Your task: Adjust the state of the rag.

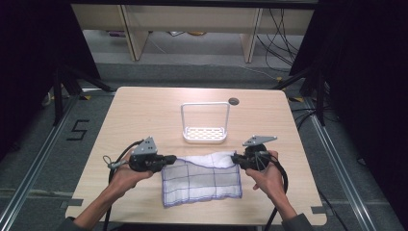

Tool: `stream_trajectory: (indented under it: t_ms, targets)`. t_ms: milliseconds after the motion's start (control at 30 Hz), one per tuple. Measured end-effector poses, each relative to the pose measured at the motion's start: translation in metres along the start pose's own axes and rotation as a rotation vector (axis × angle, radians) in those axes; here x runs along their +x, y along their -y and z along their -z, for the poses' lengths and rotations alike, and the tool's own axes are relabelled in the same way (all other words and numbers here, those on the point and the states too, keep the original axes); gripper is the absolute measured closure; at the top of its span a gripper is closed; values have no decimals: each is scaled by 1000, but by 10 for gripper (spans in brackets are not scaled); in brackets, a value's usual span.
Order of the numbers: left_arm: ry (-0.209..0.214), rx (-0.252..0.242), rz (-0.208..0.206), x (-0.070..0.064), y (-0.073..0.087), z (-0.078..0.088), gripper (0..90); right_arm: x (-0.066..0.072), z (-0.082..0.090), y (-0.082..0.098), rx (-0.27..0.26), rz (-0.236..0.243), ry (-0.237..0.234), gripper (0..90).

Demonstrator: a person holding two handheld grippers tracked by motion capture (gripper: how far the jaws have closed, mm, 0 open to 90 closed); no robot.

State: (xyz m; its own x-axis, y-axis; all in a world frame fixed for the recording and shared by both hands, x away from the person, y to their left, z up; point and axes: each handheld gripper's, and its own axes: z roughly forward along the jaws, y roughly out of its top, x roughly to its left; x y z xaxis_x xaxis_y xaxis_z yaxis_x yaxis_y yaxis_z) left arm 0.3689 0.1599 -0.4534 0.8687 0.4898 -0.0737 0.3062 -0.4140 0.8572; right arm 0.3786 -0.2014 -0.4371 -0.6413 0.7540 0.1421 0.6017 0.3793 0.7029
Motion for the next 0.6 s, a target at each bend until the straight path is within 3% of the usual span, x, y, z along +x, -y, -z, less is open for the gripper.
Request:
stream_trajectory:
  t_ms: [33,67,100,133,167,267,333,400,467,533,567,600]
  targets:
    - [5,2,2,-6,5,-1,877,0,3,4,15,18,-2,859]
    - [5,14,-10,-12,9,-2,877,1,2,10,-6,23,-1,859]
    - [24,29,-26,-17,14,-4,877,2,5,14,18,15,-10,858]
    - [18,54,-43,-24,20,-6,876,3,3,20,-2,19,-4,858]
    - [35,62,-55,-26,23,-9,876,4,5,24,33,8,-8,858]
    - [65,102,-71,-36,34,-15,876,7,5,36,45,-4,-19,858]
    - [73,116,-78,-43,39,-16,876,9,4,43,25,-5,-23,857]
    - [76,128,-90,-48,43,-16,875,12,6,49,44,-21,-24,856]
    - [69,133,-104,-51,46,-15,874,13,5,54,38,-3,-28,856]
    - [75,115,-76,-53,48,-12,874,13,6,56,51,-1,-59,856]
    - [80,121,-103,-52,48,-11,874,14,7,58,52,-2,-75,855]
    - [79,114,-93,-54,50,-10,873,16,7,59,54,-5,-62,855]
